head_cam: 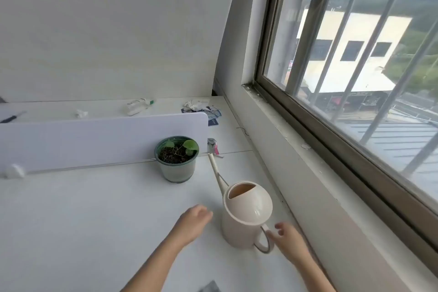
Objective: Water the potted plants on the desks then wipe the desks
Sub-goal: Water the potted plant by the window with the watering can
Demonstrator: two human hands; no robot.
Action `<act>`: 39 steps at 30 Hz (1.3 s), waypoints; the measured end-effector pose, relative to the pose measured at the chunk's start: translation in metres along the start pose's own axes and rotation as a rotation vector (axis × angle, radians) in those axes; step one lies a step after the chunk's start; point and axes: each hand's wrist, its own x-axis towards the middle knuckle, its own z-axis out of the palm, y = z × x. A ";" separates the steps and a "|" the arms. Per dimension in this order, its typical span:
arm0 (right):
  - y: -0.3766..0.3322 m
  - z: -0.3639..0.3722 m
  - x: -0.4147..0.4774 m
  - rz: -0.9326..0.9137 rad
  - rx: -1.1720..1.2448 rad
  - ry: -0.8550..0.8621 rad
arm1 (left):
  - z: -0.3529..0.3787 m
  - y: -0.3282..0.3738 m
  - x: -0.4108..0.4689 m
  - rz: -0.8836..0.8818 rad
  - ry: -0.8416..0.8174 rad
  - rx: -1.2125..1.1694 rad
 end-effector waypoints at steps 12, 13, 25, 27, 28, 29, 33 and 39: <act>0.015 0.011 0.026 -0.153 0.134 -0.463 | 0.046 0.016 0.113 -0.370 0.026 -0.576; 0.018 0.012 0.030 -0.164 0.148 -0.475 | 0.048 0.014 0.119 -0.373 0.028 -0.608; 0.011 0.010 0.050 -0.188 0.186 -0.616 | 0.046 0.010 0.165 -0.335 -0.024 -0.763; 0.012 0.007 0.054 -0.166 0.222 -0.665 | 0.045 0.011 0.166 -0.314 -0.034 -0.742; 0.013 0.007 0.054 -0.154 0.252 -0.680 | 0.045 0.010 0.165 -0.310 -0.038 -0.730; 0.015 0.006 0.055 -0.152 0.291 -0.680 | 0.045 0.008 0.165 -0.309 -0.044 -0.731; 0.016 0.003 0.053 -0.120 0.481 -0.574 | 0.042 0.004 0.159 -0.311 -0.019 -0.763; -0.008 -0.010 0.042 -0.131 0.533 -0.495 | 0.035 -0.003 0.136 -0.279 0.020 -0.807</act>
